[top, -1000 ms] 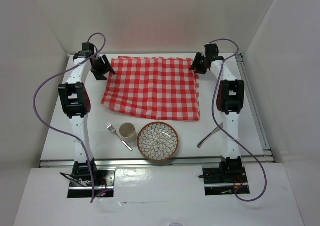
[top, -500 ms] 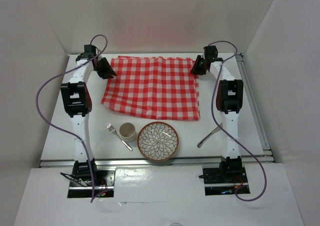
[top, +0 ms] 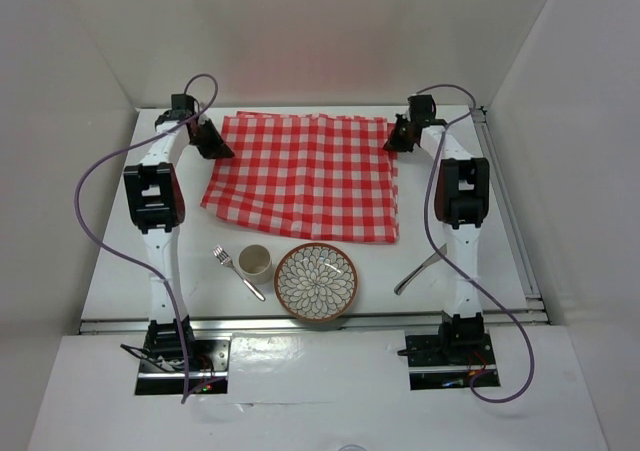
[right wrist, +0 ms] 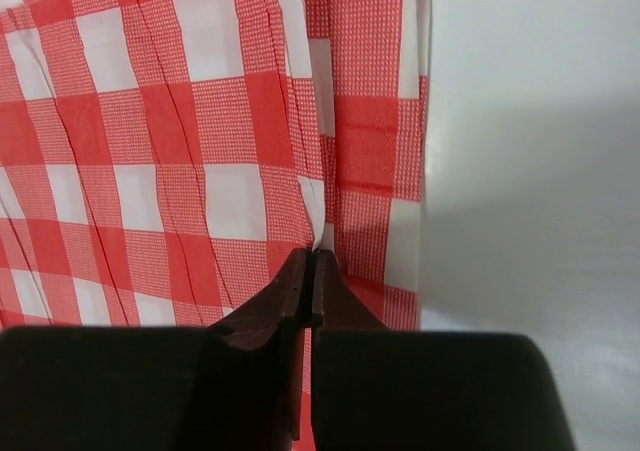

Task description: Set the dinner table for one person

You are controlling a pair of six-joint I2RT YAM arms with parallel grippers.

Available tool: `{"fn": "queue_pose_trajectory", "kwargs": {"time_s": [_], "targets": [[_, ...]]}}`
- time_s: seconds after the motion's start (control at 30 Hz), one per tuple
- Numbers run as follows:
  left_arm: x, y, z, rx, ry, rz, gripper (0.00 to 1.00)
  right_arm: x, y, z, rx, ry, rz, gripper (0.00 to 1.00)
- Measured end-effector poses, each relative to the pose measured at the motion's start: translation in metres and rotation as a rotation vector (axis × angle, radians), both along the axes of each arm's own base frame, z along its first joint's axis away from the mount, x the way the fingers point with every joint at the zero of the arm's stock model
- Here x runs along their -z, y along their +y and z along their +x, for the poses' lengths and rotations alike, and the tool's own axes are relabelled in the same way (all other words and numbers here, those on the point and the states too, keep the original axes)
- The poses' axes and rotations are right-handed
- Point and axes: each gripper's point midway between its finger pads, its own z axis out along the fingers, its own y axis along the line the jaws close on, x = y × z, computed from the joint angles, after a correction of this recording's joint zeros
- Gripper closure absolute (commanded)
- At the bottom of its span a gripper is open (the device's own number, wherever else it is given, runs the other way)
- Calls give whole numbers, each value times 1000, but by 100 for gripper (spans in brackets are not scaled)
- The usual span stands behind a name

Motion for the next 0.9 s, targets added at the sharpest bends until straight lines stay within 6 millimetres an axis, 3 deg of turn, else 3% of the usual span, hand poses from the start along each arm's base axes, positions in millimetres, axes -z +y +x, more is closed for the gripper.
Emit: {"fn": "queue_pose_trajectory", "kwargs": {"time_s": [0.17,0.47,0.5,0.53,0.67,0.77,0.9], "targets": [[-12,0,-2,-2,-18,5,100,-11,-9,-10,44,-12,-32,100],[-64,7,3,-24,-110,48,98,-62,-23,3,112,-140,-65,100],[-68,9,1,-28,-114,60,92,-66,-25,4,121,-155,-66,100],[-76,10,-2,-33,-118,71,78,-69,-26,5,126,-163,-67,100],[-89,12,-23,-17,-109,101,46,-70,-32,7,154,-173,-74,100],[-82,8,-48,11,-58,98,44,-68,-40,7,170,-168,-72,100],[-58,1,-86,48,35,78,44,-69,-51,14,185,-173,-64,100]]}}
